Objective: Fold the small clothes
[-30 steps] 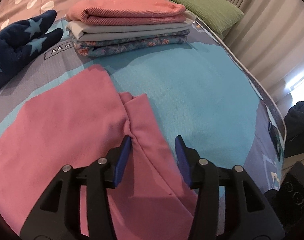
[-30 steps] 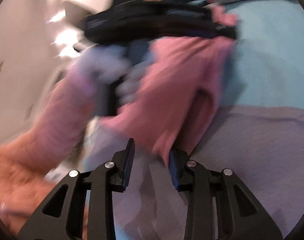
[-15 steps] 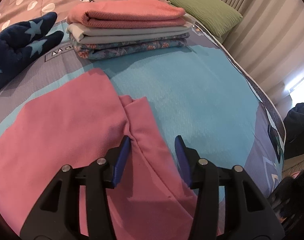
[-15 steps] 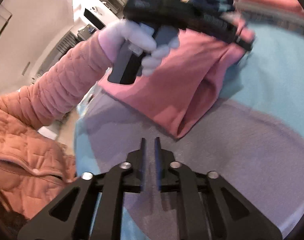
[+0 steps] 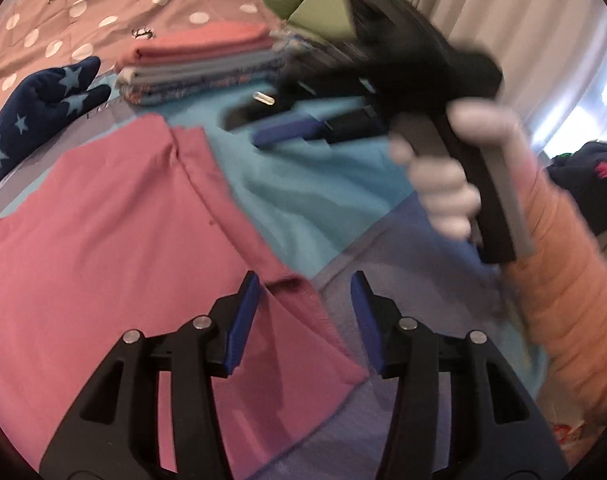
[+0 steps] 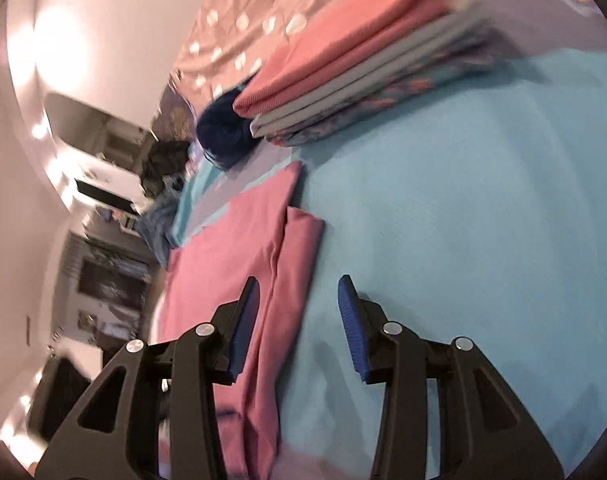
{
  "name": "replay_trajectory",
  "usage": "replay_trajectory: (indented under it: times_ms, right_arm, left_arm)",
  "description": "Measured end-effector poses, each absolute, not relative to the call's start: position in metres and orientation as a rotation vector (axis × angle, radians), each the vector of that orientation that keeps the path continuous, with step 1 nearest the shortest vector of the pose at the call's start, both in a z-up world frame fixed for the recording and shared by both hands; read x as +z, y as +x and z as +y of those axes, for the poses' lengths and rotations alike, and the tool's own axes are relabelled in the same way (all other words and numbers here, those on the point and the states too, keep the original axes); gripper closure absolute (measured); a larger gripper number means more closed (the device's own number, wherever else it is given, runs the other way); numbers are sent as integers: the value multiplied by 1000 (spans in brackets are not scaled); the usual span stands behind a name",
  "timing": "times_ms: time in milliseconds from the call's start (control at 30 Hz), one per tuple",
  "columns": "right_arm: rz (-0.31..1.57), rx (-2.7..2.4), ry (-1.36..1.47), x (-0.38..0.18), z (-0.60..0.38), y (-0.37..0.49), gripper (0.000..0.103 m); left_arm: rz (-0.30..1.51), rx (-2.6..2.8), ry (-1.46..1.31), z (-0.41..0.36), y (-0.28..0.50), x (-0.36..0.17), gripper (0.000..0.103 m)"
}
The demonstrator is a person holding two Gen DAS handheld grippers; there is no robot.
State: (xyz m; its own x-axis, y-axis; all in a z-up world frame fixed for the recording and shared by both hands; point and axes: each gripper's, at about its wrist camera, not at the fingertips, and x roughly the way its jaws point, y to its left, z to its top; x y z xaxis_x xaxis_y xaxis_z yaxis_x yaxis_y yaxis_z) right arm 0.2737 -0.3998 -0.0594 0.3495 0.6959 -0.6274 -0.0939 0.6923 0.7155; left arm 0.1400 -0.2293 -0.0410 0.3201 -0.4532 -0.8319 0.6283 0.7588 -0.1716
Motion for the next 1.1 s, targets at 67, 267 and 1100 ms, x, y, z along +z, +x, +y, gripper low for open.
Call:
replay_trajectory:
  times_ms: [67, 267, 1100]
  right_arm:
    - [1134, 548, 648, -67, -391, 288, 61]
    - [986, 664, 725, -57, -386, 281, 100]
    - [1034, 376, 239, -71, -341, 265, 74]
  left_arm:
    - [1045, -708, 126, -225, 149, -49, 57]
    - [1035, -751, 37, -206, 158, -57, 65]
    - [1069, -939, -87, -213, 142, -68, 64]
